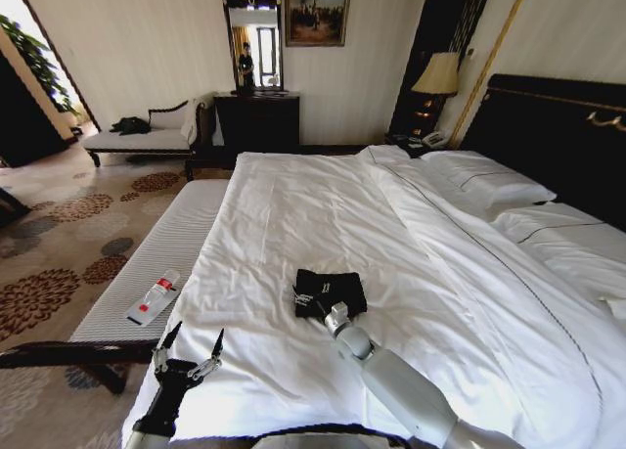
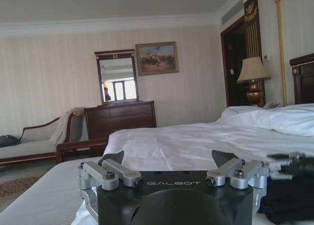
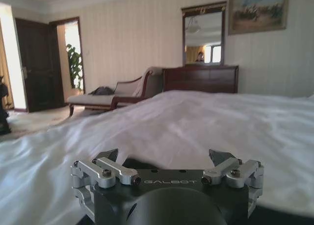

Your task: Fold the clothes on the bed.

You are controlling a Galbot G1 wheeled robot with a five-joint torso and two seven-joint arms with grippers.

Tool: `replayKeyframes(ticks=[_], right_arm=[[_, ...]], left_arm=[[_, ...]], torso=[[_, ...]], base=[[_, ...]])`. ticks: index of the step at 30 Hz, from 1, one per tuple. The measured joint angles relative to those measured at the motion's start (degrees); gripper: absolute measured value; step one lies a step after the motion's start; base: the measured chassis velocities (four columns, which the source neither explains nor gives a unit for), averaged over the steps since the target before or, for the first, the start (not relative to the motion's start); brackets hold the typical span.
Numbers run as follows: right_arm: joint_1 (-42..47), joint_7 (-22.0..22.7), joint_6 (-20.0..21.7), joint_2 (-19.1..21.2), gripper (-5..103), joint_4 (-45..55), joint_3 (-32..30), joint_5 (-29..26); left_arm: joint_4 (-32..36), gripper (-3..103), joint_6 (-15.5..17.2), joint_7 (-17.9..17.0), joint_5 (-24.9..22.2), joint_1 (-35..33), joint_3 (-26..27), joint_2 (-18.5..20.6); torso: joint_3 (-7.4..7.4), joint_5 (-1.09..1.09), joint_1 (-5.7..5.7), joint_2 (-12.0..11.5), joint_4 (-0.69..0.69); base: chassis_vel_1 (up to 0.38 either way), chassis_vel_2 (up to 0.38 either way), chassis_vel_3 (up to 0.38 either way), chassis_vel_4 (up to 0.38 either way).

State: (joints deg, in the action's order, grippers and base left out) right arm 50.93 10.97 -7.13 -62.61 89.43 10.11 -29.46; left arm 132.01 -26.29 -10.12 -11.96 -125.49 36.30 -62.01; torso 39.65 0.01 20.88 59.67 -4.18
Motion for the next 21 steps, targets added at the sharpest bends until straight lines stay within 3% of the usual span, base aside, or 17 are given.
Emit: replayKeyframes(ticks=[5, 9, 10, 12, 15, 18, 19, 21], right_arm=[[-0.38, 0.54, 0.48, 5.10, 100, 4.83, -5.06, -2.61], [4.60, 0.48, 0.45, 10.53, 100, 11.32, -16.13, -3.73], [4.60, 0.48, 0.45, 10.53, 100, 11.32, -16.13, -3.73], [10.38, 0.02, 0.67, 12.05, 100, 15.25, -23.88, -3.48], [17.24, -0.82, 0.62, 12.62, 100, 18.52, -31.26, -2.51], [30.74, -3.07, -0.49, 11.58, 100, 24.56, -44.42, -1.53], [30.74, -3.07, -0.49, 11.58, 100, 24.56, -44.42, -1.53], [37.52, -4.53, -1.56, 9.74, 100, 28.09, -50.23, -0.78]], left_arm=[[0.00, 100, 0.00, 0.00, 0.00, 0.00, 0.00, 0.00], [0.00, 100, 0.00, 0.00, 0.00, 0.00, 0.00, 0.00], [0.00, 100, 0.00, 0.00, 0.00, 0.00, 0.00, 0.00], [0.00, 100, 0.00, 0.00, 0.00, 0.00, 0.00, 0.00], [0.00, 100, 0.00, 0.00, 0.00, 0.00, 0.00, 0.00], [0.00, 100, 0.00, -0.01, 0.00, 0.00, 0.00, 0.00], [0.00, 100, 0.00, -0.01, 0.00, 0.00, 0.00, 0.00], [0.00, 100, 0.00, 0.00, 0.00, 0.00, 0.00, 0.00]], torso=[[0.00, -0.01, 0.00, 0.00, -0.01], [0.00, 0.01, 0.01, 0.00, 0.01], [0.00, 0.01, 0.01, 0.00, 0.01], [0.00, 0.00, 0.00, 0.00, -0.02], [-0.01, 0.00, -0.01, 0.00, -0.01], [-0.01, 0.01, -0.01, 0.00, -0.02], [-0.01, 0.01, -0.01, 0.00, -0.02], [-0.01, 0.01, -0.01, 0.00, -0.01]], base=[[0.000, 0.000, 0.000, 0.000], [0.000, 0.000, 0.000, 0.000], [0.000, 0.000, 0.000, 0.000], [0.000, 0.000, 0.000, 0.000], [0.000, 0.000, 0.000, 0.000], [0.000, 0.000, 0.000, 0.000], [0.000, 0.000, 0.000, 0.000], [0.000, 0.000, 0.000, 0.000]])
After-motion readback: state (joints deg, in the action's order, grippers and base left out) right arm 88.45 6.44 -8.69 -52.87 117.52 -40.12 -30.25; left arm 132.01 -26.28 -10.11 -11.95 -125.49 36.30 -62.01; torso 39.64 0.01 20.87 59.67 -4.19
